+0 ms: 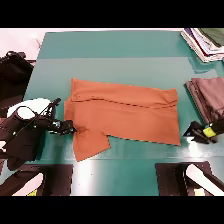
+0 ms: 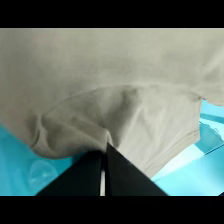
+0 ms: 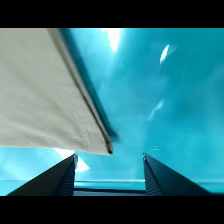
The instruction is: Fold the shirts.
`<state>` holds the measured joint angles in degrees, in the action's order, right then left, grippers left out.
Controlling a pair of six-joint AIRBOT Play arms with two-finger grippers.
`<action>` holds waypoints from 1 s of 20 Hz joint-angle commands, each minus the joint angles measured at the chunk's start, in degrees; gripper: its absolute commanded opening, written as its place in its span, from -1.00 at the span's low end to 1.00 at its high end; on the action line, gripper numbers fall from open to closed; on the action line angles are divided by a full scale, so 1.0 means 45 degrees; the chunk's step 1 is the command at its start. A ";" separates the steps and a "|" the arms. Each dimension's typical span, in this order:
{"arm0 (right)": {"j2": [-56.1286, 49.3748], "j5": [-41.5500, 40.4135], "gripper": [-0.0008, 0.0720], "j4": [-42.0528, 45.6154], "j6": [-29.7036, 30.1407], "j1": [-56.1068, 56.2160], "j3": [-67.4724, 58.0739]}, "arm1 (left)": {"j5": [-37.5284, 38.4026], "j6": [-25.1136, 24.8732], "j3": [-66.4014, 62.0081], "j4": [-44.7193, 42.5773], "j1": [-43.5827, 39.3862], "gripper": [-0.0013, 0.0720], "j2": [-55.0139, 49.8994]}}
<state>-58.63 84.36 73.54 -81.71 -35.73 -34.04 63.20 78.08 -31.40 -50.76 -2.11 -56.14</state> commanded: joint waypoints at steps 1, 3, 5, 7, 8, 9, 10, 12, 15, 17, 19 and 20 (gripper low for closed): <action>0.0053 -0.1171 0.24 -0.1797 0.0515 -0.0738 0.2011 | 0.0068 -0.0097 -0.0112 -0.0068 0.0000 -0.91 0.0005; 0.0053 -0.1957 0.18 -0.2594 0.0510 -0.0257 0.2171 | 0.0068 -0.0092 -0.0112 -0.0073 0.0005 -0.91 0.0005; 0.0063 -0.2336 -0.39 -0.2754 0.0515 0.0369 0.2074 | 0.0243 -0.0087 -0.0146 -0.0379 0.0000 -0.91 0.0005; 0.0068 -0.2200 -0.92 -0.2633 0.0515 0.1044 0.1685 | 0.0738 -0.0005 -0.0311 -0.1180 0.0000 -0.91 0.0287; 0.0117 -0.1928 -0.92 -0.2618 0.0515 0.1331 0.1355 | 0.0879 0.0272 -0.0311 -0.1617 0.0000 -0.92 0.0889; 0.0301 -0.1681 -0.92 -0.2390 0.0510 0.1583 0.0981 | 0.1054 0.0748 -0.0311 -0.2171 0.0000 -0.92 0.1627; 0.0578 -0.1428 -0.92 -0.1962 0.0500 0.1860 0.0607 | 0.1501 0.1258 -0.0311 -0.2764 0.0005 -0.92 0.2395; 0.1384 -0.0607 -0.92 -0.0714 0.0466 0.2356 -0.0102 | 0.3065 0.1661 -0.0311 -0.3245 0.0000 -0.91 0.3837; 0.2900 0.0835 -0.92 0.1433 0.0253 0.2599 -0.0680 | 0.5124 0.2074 -0.0311 -0.2953 0.0000 -0.91 0.5207; 0.3866 0.1350 -0.92 0.2288 0.0058 0.2516 -0.1059 | 0.5770 0.2118 -0.0389 -0.2429 0.0000 -0.91 0.5513; 0.4303 0.1307 -0.92 0.2103 0.0024 0.2472 -0.1661 | 0.5246 0.2093 -0.0845 -0.2346 0.0005 -0.92 0.5294; 0.4226 0.1127 -0.92 0.1962 0.0019 0.2472 -0.1967 | 0.4677 0.1889 -0.1146 -0.2385 0.0005 -0.91 0.5051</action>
<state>-42.24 88.31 79.79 -80.99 -24.75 -39.68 84.88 86.76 -34.44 -61.93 -2.13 -33.63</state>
